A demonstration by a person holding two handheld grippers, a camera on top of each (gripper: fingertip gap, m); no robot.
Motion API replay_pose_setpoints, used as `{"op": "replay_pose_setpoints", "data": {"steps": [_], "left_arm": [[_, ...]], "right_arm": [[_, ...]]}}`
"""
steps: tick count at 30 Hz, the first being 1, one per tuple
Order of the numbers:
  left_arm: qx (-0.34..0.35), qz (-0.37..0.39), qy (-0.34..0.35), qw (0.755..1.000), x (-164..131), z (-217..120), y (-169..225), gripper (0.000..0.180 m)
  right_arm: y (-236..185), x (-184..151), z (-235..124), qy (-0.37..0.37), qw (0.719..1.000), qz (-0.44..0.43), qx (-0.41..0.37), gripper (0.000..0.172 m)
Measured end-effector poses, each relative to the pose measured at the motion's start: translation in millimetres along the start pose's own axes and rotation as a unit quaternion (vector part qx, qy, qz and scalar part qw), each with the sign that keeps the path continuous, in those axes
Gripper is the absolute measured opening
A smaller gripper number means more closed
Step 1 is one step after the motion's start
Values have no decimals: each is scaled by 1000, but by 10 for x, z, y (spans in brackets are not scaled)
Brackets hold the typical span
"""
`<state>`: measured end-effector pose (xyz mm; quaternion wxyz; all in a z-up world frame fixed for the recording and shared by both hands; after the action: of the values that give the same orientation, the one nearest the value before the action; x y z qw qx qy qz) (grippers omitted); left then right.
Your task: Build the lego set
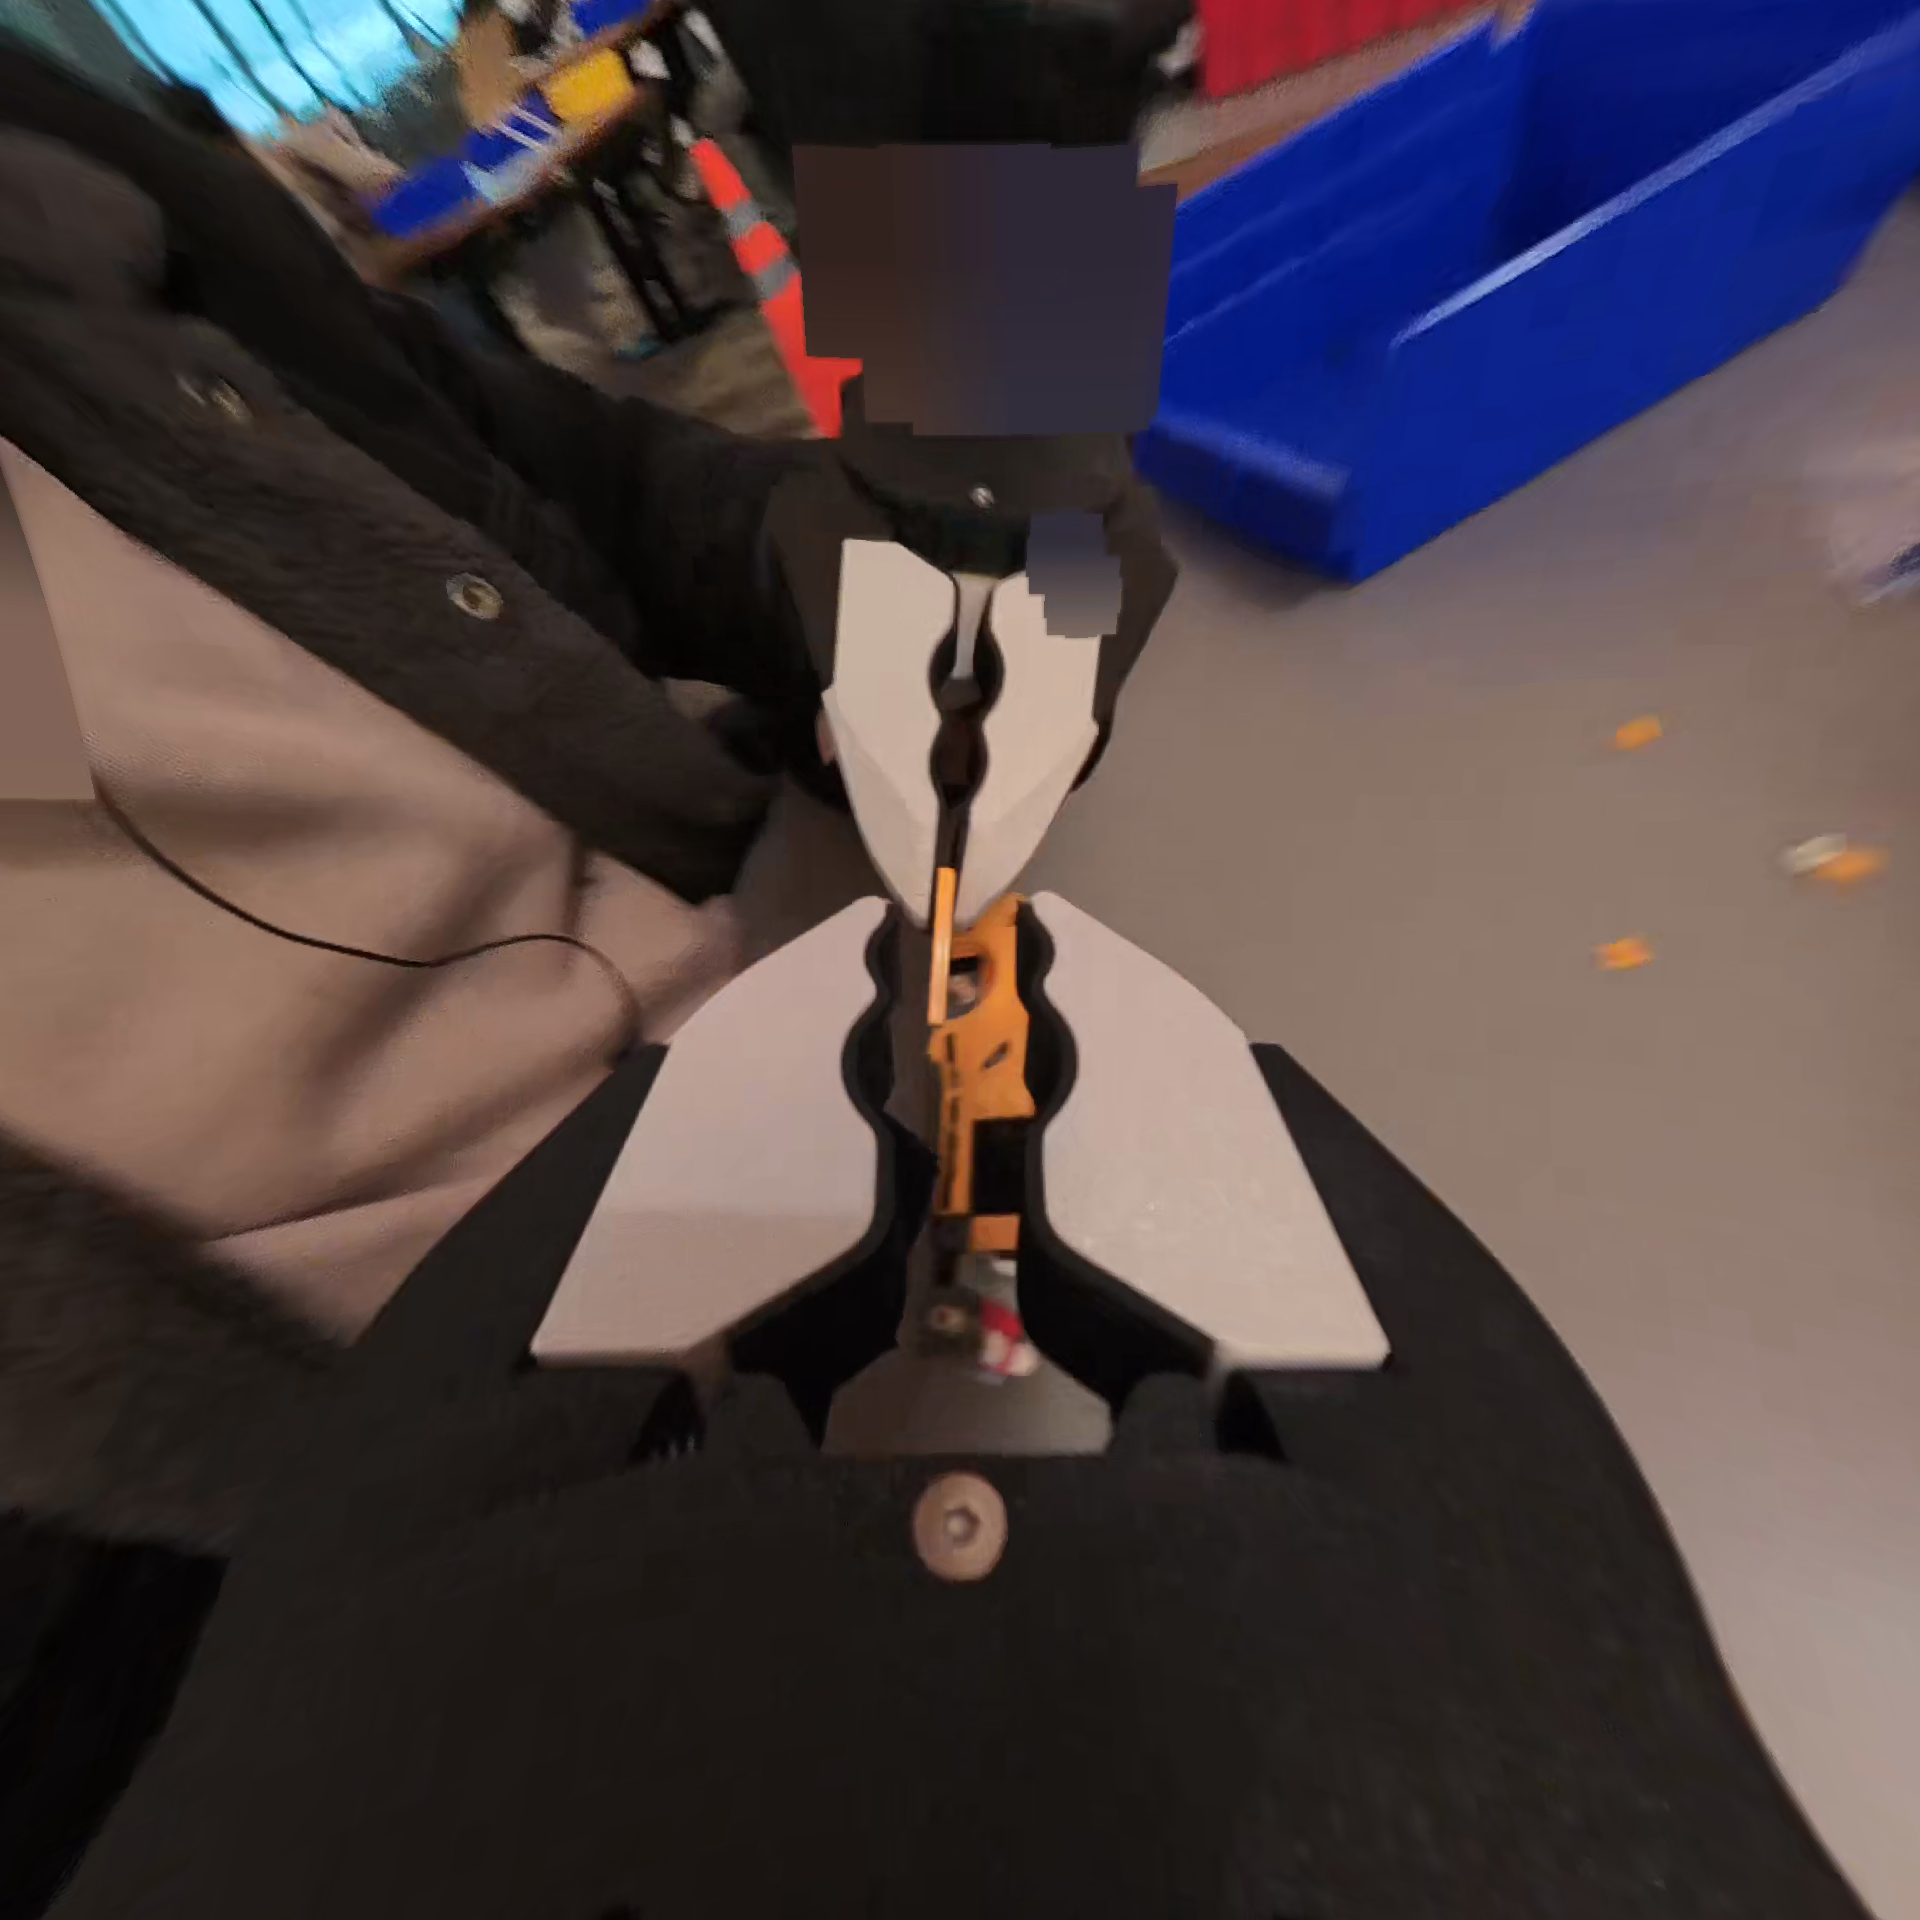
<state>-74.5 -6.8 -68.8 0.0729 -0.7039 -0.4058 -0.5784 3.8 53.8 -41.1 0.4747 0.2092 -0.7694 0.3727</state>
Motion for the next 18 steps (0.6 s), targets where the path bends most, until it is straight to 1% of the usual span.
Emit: {"op": "replay_pose_setpoints", "data": {"steps": [2,4,6,7,10,13,18], "left_arm": [[-19,-85,1,996,13,-3,-77,1],[-36,-153,5,988,22,4,-133,2],[-46,-191,4,981,16,29,-161,2],[-48,-201,2,978,11,47,-166,2],[-45,-210,0,977,12,88,-169,2],[-38,-214,-1,976,6,102,-177,2],[-38,-225,-2,974,-5,108,-185,2]], "right_arm": [[-64,33,18,-40,991,-95,-83,20],[-97,17,61,-91,965,-177,-169,19],[-99,-23,116,-134,939,-224,-225,17],[-99,-42,147,-146,933,-229,-235,17],[-66,-115,204,-183,928,-219,-239,17],[-39,-110,194,-196,923,-218,-250,10],[-3,-120,205,-215,917,-214,-258,8]]}}
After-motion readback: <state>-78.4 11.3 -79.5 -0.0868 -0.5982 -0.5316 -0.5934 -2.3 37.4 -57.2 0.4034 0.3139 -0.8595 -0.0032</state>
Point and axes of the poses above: each gripper's, where its closed fingertips meet, z out along the fingers, x out of its top, y = z × x across the jaws, the point moved 5 cm from there along -z, back along the fingers, and after that the axes turned 15 degrees about x, right-handed, at the moved point
